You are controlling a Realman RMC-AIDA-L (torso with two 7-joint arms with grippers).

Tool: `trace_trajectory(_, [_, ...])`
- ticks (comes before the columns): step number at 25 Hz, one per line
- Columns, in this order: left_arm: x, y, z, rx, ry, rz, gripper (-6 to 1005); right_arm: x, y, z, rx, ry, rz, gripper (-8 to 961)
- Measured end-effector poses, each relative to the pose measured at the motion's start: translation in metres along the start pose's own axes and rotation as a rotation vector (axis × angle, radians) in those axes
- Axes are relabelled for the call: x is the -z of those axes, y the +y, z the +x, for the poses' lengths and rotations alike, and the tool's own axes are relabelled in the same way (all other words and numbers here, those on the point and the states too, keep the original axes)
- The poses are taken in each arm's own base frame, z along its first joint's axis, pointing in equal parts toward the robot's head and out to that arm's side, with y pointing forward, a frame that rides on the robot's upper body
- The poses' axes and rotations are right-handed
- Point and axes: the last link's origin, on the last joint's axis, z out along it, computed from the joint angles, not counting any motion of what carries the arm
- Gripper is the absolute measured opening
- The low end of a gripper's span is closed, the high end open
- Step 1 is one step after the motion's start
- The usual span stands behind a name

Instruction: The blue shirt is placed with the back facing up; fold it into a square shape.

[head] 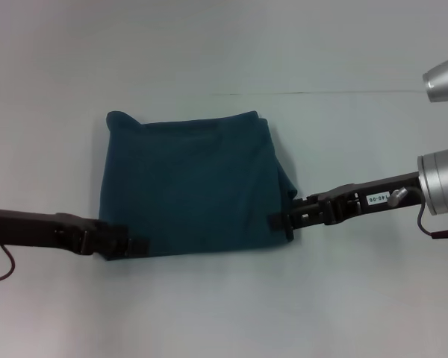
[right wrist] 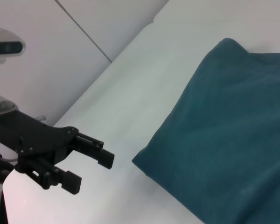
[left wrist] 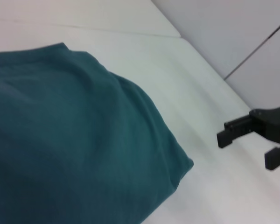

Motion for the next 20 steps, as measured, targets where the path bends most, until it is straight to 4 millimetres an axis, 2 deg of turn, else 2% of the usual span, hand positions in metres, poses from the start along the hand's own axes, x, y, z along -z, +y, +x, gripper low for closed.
trace_trajectory(7, [-0.012,0.008,0.008,-0.006,-0.005,-0.035,785,-0.007,0.003,0.002,-0.021,0.046,-0.012,882])
trace_trajectory(20, [-0.012,0.006,0.008,-0.051,-0.020,-0.024,785,-0.007,0.002,0.002,0.009,0.051,-0.003,882])
